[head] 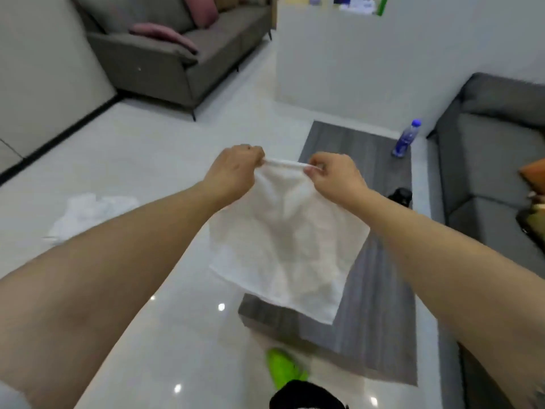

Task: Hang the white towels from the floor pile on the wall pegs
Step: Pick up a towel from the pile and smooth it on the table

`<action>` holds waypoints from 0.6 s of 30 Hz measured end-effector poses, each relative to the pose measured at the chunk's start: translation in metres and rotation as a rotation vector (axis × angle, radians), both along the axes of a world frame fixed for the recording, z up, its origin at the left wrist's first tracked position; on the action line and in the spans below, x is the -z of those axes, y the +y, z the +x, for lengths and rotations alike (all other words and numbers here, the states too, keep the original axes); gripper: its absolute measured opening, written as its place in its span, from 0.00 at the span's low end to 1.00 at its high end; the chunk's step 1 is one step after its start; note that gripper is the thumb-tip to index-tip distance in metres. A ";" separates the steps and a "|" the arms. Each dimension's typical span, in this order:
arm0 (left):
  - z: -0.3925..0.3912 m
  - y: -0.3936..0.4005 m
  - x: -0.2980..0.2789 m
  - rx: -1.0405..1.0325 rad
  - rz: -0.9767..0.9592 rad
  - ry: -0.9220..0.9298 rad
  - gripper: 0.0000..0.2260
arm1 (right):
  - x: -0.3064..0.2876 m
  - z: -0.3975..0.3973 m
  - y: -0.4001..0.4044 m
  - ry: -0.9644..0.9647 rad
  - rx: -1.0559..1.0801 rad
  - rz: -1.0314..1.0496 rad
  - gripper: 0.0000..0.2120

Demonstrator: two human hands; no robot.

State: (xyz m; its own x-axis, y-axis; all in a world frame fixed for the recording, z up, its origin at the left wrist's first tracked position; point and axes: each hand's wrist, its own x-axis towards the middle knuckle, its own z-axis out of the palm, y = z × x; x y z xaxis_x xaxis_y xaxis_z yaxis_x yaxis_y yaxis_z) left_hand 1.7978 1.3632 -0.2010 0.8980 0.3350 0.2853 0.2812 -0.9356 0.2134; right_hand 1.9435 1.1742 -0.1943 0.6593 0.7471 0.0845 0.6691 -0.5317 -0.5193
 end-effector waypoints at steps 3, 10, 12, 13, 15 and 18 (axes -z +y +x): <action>-0.022 0.046 -0.059 -0.124 0.081 -0.114 0.08 | -0.064 0.006 0.059 -0.029 -0.201 0.104 0.19; -0.129 0.107 -0.146 -0.458 0.226 -0.194 0.06 | -0.153 -0.044 0.197 -0.197 -0.598 0.196 0.12; -0.172 0.113 -0.159 -0.554 0.243 -0.202 0.06 | -0.168 -0.078 0.229 -0.221 -0.695 0.224 0.10; -0.196 0.115 -0.164 -0.604 0.246 -0.205 0.06 | -0.174 -0.098 0.243 -0.230 -0.748 0.231 0.10; -0.245 0.118 -0.172 -0.711 0.248 -0.204 0.06 | -0.184 -0.144 0.267 -0.233 -0.840 0.239 0.10; -0.322 0.119 -0.182 -0.847 0.265 -0.204 0.07 | -0.197 -0.222 0.297 -0.269 -0.948 0.256 0.13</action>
State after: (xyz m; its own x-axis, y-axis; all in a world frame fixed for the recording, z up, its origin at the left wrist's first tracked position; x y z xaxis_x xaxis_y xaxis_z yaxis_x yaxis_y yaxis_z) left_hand 1.4759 1.4820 -0.0194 0.3052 0.7601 0.5737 0.8770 -0.4591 0.1417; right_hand 1.7217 1.4711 0.0024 -0.2596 0.8907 0.3731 0.8686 0.3842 -0.3128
